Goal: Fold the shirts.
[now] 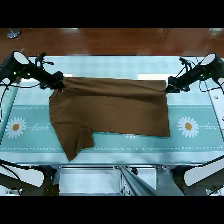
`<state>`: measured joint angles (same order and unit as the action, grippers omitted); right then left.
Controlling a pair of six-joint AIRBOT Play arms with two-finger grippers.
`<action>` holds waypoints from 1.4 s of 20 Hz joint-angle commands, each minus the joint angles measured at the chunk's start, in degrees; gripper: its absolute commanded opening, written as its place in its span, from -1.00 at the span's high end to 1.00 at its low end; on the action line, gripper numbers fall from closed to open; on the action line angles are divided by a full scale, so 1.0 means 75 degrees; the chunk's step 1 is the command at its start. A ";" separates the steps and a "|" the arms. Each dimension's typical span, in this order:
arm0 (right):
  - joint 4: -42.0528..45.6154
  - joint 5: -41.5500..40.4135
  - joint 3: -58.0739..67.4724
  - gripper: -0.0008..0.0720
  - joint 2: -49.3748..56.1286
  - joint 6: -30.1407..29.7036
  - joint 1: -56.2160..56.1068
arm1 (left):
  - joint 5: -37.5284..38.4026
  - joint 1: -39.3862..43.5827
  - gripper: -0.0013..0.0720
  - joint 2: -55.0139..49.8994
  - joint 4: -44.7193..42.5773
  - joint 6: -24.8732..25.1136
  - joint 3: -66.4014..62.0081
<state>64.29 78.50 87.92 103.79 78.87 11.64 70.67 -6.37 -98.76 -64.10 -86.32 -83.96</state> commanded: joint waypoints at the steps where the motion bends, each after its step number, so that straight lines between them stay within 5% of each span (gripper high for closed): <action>1: 0.0044 0.0143 -0.0221 0.45 -0.0032 0.0149 0.0006 | 0.1067 -0.0026 0.44 -0.0201 -0.0146 0.0052 -0.0015; 2: 0.0038 0.0227 -0.0204 -0.61 -0.0096 0.0350 0.0067 | 0.1320 -0.0064 -0.75 -0.0187 -0.0286 0.0017 -0.0041; 3: 0.0047 0.0431 -0.0189 -0.73 -0.0224 0.0280 0.0149 | 0.1719 -0.0134 -0.95 -0.0160 -0.0545 -0.0064 -0.0087; 7: 0.0828 0.1003 -0.0565 -0.73 -0.1329 0.0187 0.0804 | 0.2632 -0.0460 -0.95 0.0644 -0.1682 -0.0020 0.0408; 12: -0.0198 -0.1294 -0.4578 -0.72 -0.4234 -0.0157 0.1848 | 0.2177 -0.1804 -0.95 0.3037 -0.1693 0.0845 0.3791; 18: -0.1824 -0.2025 -0.7997 -0.72 -0.5983 -0.0941 0.1955 | 0.0790 -0.3672 -0.95 0.5246 0.0332 0.1448 0.7294; 22: -0.2862 -0.1868 -0.8230 -0.72 -0.6009 -0.1431 0.1955 | -0.0597 -0.3459 -0.95 0.5316 0.1789 0.1792 0.8011; 28: -0.2646 -0.1751 -0.8029 -0.72 -0.6012 -0.1346 0.1964 | -0.1335 -0.1853 -0.95 0.4535 0.2378 0.2113 0.8137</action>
<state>44.14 64.75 27.14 58.94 68.79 26.33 65.76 -25.10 -62.57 -48.10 -71.70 -23.90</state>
